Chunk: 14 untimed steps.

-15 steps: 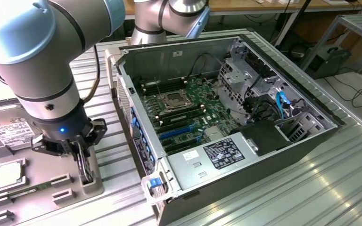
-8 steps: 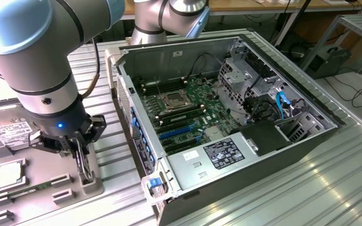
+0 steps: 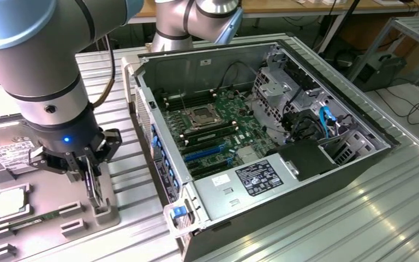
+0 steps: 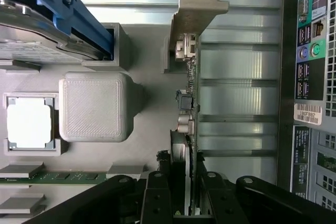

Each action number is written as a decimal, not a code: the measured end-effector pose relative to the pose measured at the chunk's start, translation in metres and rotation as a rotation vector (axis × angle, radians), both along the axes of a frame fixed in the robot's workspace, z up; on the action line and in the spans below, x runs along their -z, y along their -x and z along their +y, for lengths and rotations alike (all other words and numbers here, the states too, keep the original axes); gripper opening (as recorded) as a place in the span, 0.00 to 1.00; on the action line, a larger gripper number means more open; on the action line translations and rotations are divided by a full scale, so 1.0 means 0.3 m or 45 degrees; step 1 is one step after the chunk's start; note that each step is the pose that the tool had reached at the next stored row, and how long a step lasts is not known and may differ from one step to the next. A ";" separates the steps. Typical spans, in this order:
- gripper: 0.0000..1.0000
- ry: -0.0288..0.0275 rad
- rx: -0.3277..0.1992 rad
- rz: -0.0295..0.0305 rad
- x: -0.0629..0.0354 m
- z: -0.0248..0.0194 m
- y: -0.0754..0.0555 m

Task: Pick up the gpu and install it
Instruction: 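Pick up the gpu and move the gpu toward the slot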

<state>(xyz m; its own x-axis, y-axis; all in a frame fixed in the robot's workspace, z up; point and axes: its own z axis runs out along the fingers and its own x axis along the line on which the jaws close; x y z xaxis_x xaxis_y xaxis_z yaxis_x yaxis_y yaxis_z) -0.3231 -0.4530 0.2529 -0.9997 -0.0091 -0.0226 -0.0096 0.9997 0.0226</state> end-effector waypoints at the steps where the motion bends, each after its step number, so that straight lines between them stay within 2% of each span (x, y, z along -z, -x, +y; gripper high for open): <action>1: 0.27 0.0000 0.000 0.0000 -0.006 0.000 0.000; 5: 0.27 -0.0002 0.000 0.0010 -0.034 0.000 -0.001; 14: 0.27 -0.0001 0.000 0.0029 -0.072 0.000 -0.003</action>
